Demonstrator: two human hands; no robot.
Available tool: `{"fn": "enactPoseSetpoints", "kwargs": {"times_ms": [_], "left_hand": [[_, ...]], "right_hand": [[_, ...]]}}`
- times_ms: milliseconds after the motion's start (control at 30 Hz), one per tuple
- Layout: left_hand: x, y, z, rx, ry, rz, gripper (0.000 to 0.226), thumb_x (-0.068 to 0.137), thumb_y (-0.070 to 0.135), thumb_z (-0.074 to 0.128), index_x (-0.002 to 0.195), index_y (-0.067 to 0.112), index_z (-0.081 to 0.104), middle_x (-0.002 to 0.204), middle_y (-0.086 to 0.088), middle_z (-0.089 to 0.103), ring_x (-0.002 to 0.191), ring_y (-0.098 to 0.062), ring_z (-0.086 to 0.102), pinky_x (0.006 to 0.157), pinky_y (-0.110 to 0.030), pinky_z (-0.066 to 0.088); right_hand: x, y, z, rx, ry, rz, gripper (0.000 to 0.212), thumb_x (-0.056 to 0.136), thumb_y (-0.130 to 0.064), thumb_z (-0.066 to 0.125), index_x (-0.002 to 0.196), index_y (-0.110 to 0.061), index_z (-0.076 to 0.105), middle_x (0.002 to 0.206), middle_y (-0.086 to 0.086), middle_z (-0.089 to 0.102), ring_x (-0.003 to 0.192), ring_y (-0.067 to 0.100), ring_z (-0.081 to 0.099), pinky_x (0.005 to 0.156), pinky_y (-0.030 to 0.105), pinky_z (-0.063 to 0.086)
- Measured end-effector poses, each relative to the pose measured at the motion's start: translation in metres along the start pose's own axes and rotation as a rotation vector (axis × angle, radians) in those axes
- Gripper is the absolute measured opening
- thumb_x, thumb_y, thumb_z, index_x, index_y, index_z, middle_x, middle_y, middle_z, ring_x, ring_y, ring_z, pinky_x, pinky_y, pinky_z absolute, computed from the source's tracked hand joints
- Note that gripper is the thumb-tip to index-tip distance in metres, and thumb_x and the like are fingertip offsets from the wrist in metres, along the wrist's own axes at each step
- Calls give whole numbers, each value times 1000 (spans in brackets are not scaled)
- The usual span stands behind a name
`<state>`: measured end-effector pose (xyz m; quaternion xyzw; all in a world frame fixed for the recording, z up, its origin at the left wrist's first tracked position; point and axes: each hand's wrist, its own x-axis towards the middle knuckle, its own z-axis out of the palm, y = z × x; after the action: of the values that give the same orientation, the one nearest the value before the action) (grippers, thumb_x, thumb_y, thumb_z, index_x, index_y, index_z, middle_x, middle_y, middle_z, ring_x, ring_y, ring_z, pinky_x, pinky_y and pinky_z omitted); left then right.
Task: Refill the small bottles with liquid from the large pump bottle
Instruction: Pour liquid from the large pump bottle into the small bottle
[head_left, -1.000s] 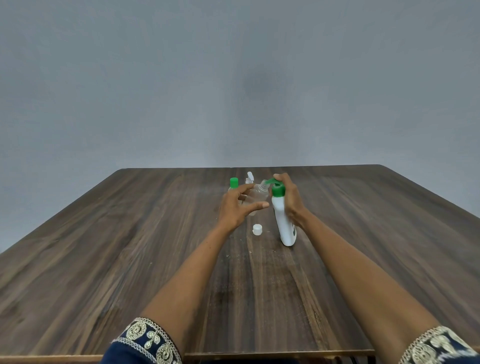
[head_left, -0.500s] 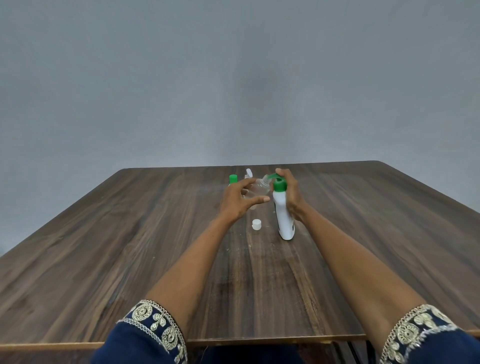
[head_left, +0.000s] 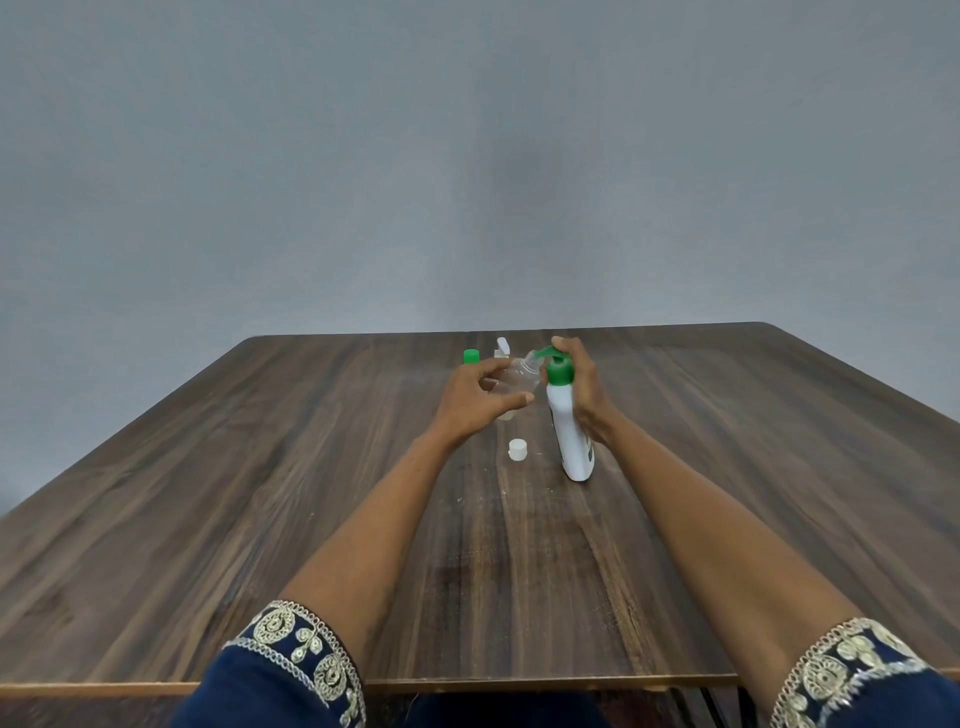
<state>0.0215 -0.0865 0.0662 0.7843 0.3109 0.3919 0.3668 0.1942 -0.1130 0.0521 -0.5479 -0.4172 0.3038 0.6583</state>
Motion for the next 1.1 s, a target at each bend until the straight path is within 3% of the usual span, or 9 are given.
{"fn": "enactPoseSetpoints", "kwargs": {"times_ms": [200, 500, 733, 900, 1100], "left_hand": [[2, 1, -4, 3, -44, -2, 57, 70, 26, 80, 123, 15, 60, 103, 10, 61, 88, -2, 57, 74, -15, 45], [5, -3, -9, -18, -47, 17, 59, 66, 34, 82, 119, 17, 63, 107, 1, 66, 96, -13, 61, 82, -25, 51], [7, -3, -3, -31, -56, 24, 57, 65, 34, 83, 117, 19, 64, 105, -2, 68, 94, -15, 63, 86, -30, 53], [8, 3, 2, -42, -68, 54, 52, 67, 31, 82, 116, 22, 64, 103, 0, 68, 93, -14, 62, 79, -22, 52], [14, 8, 15, -17, -80, 95, 55, 68, 36, 80, 118, 20, 65, 107, 2, 67, 90, -8, 60, 74, -18, 49]], "right_hand": [[2, 2, 0, 4, -4, -3, 30, 70, -61, 50, 65, -37, 66, 73, -8, 64, 69, 12, 53, 81, 40, 35], [-11, -14, 7, 29, -51, -13, 35, 62, -62, 54, 51, -30, 63, 61, -8, 56, 61, 11, 46, 71, 32, 35], [0, -8, -4, -11, -22, -13, 30, 68, -61, 53, 62, -36, 68, 70, -9, 64, 69, 12, 54, 82, 40, 36], [-13, -21, -15, -36, -92, -67, 39, 72, -62, 51, 52, -29, 60, 62, -1, 53, 59, 14, 45, 68, 34, 36], [-17, -26, -23, 60, -131, -10, 46, 98, -41, 39, 71, -7, 55, 51, 2, 57, 45, 14, 52, 48, 23, 43]]}}
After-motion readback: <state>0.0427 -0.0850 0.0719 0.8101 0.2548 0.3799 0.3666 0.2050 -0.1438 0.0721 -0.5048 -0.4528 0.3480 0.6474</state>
